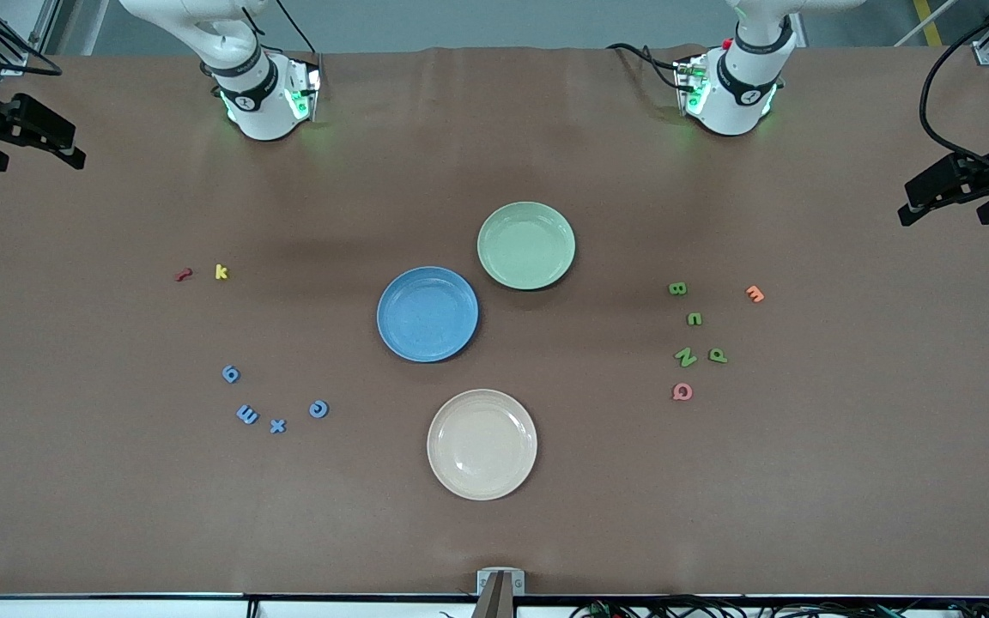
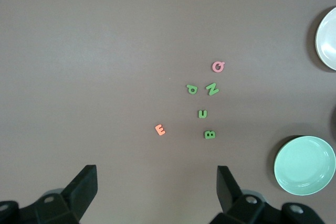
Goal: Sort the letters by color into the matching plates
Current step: 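Reach the right gripper to blue g while the left gripper reaches B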
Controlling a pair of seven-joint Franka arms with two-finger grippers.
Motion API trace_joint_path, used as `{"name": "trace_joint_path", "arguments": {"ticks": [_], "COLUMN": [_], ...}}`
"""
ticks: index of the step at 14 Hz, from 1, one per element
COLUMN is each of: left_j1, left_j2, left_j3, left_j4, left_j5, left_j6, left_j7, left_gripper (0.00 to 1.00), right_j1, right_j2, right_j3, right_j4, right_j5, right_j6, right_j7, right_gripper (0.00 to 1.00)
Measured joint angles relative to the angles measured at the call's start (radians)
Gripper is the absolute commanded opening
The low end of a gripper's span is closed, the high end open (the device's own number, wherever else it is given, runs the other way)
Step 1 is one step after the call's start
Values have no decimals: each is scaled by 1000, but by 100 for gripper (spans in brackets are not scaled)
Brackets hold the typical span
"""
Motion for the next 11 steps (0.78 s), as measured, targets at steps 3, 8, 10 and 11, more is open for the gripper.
{"name": "trace_joint_path", "arguments": {"ticks": [3, 8, 10, 11], "left_j1": [0, 0, -2, -3], "left_j2": [0, 0, 9, 16], "left_j3": [0, -1, -5, -13], "left_j4": [0, -2, -13, -26], "left_j5": [0, 0, 0, 0], "left_j6": [0, -5, -16, -23], "left_j7": [0, -2, -3, -3], "left_gripper": [100, 100, 100, 100], "right_j1": [0, 0, -2, -3], "right_j2": [0, 1, 14, 30], "right_j3": [-1, -4, -7, -9], "right_j4": [0, 0, -2, -3], "right_j5": [0, 0, 0, 0], "right_j6": [0, -2, 0, 8], "right_j7": [1, 11, 12, 12], "right_gripper": [100, 100, 100, 100]}}
